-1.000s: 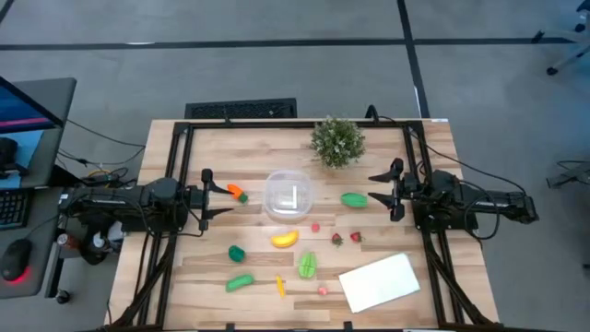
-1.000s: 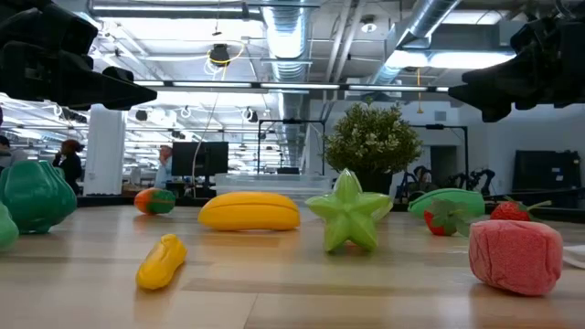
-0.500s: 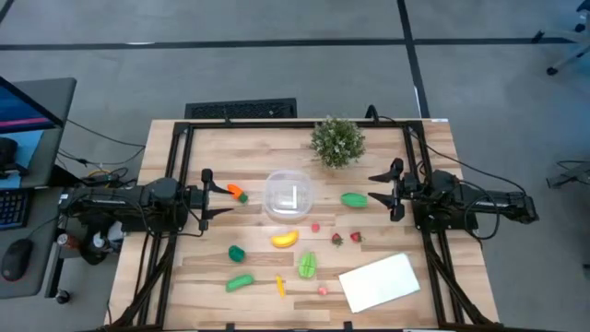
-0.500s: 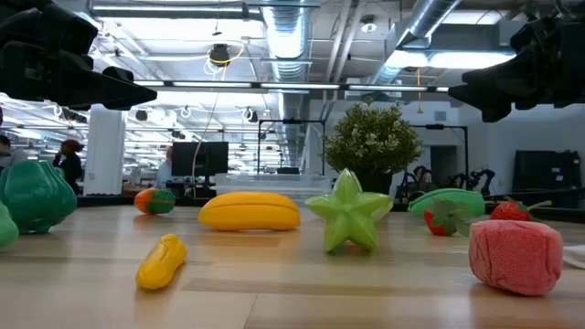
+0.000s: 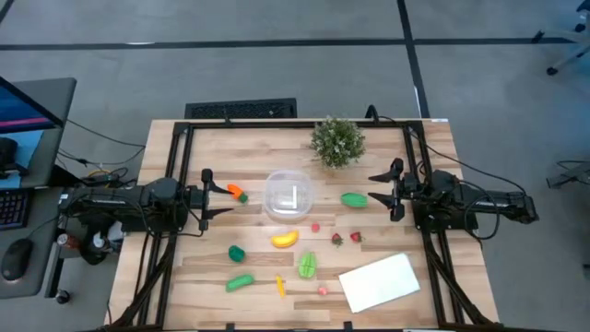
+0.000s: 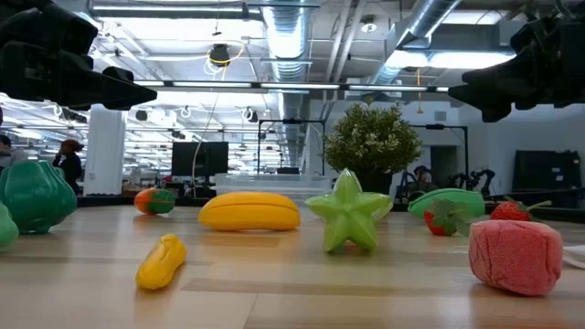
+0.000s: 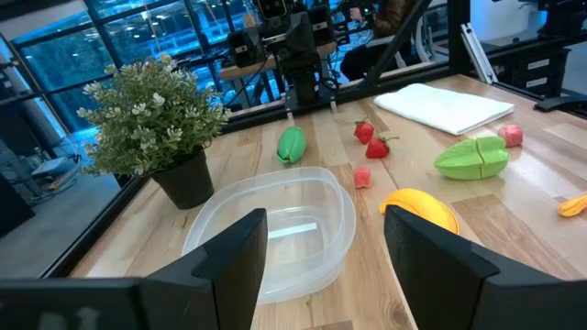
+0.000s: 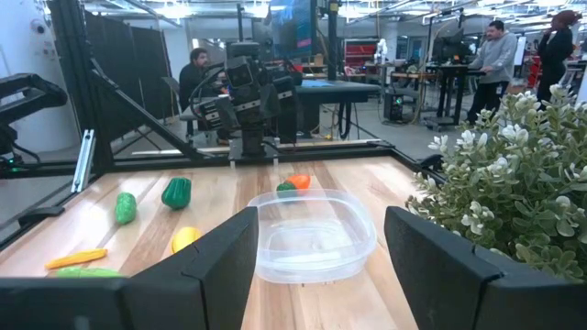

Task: Pick and placing Produce into tupperware

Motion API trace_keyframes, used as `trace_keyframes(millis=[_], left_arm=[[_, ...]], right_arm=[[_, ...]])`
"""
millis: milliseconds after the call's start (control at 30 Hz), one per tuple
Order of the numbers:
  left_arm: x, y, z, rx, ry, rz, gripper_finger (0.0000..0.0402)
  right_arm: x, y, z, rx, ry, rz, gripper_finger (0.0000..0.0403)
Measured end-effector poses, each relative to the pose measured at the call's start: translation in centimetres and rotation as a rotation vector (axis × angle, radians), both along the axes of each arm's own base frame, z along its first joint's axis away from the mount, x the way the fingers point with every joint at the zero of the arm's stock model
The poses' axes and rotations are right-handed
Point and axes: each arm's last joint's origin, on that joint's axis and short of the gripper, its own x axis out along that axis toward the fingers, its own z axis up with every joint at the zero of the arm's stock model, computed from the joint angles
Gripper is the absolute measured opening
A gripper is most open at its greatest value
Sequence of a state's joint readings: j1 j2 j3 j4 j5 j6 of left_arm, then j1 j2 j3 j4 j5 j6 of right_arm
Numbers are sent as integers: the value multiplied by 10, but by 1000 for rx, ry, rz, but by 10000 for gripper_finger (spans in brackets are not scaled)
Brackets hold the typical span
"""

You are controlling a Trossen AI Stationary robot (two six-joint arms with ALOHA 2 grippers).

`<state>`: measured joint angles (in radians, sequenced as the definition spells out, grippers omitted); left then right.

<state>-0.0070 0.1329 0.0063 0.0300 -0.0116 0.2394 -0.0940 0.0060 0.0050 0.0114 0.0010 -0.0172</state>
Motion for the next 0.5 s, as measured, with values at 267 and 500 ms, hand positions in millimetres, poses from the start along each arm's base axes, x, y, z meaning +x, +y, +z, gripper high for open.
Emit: trace_keyframes(millis=[267,500], left_arm=[[0,0,1,0,-9,1,213],[0,0,5,-50,-50,4,213]], right_arm=[[0,1,2,331,-47,16,232],[0,1,3,431,-72,19,232]])
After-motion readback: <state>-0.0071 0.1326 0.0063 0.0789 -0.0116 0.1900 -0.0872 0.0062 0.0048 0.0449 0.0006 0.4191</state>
